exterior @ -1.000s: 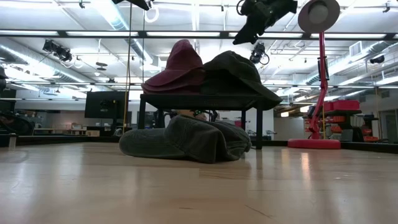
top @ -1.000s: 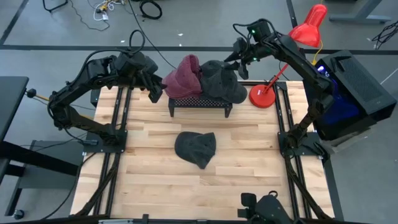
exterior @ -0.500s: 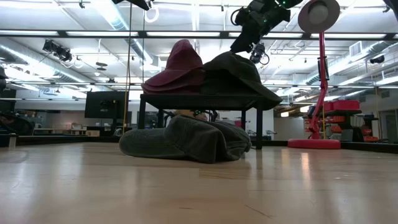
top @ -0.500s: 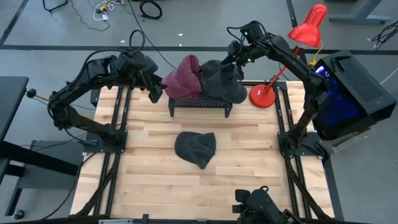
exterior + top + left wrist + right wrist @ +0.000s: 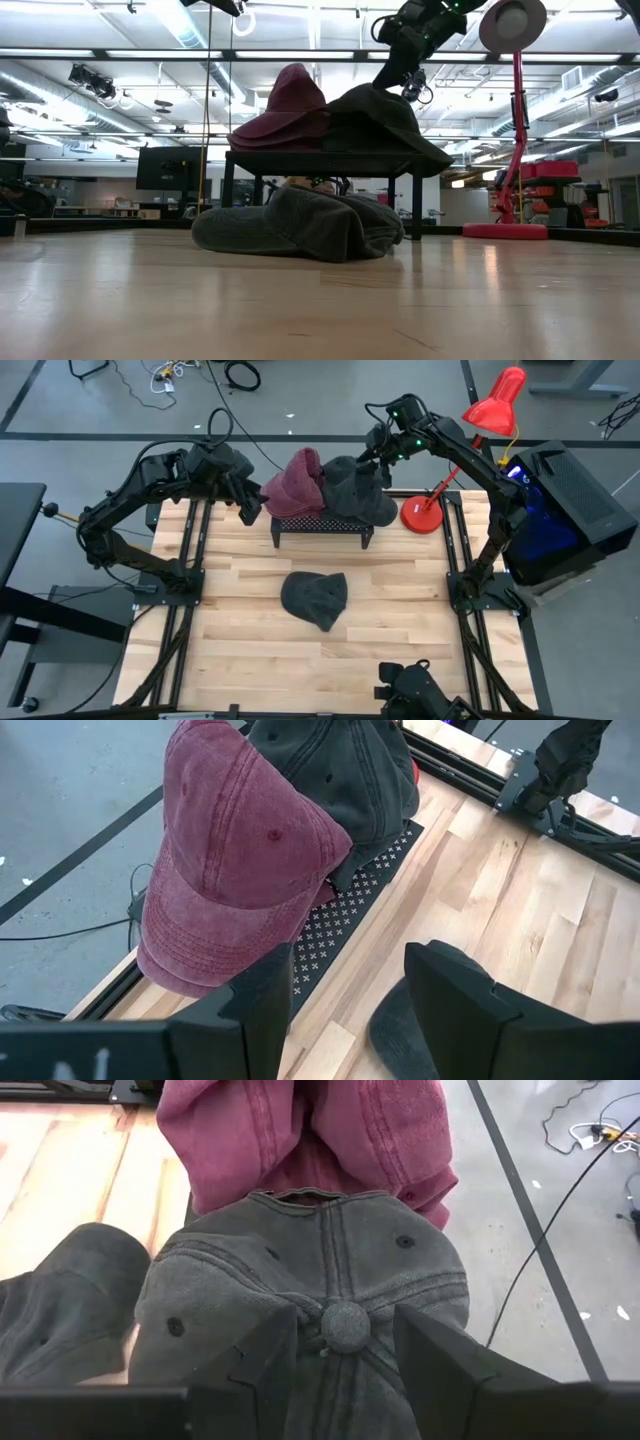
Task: Pick & Place hat
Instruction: Put the left black cap on top of the black cap on the shelf
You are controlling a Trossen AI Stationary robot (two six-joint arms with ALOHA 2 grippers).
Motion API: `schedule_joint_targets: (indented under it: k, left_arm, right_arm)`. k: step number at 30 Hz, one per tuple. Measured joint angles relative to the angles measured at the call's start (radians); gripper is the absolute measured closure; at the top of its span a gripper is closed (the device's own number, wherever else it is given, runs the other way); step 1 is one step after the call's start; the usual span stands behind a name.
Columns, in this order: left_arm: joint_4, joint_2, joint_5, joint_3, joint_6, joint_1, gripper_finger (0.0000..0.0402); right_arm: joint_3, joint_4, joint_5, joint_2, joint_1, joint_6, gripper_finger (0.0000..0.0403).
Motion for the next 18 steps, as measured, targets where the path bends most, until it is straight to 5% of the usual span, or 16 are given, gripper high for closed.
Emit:
schedule_joint_targets:
  k: [9, 18]
  left_arm:
    - [0.000, 0.000, 0.000, 0.000, 0.000, 0.000, 0.0203]
    - [0.000, 0.000, 0.000, 0.000, 0.000, 0.000, 0.0203]
  right_arm:
    - [0.000, -0.005, 0.043, 0.011, 0.000, -0.010, 0.0245]
    - [0.000, -0.006, 0.051, 0.018, 0.003, -0.013, 0.0301]
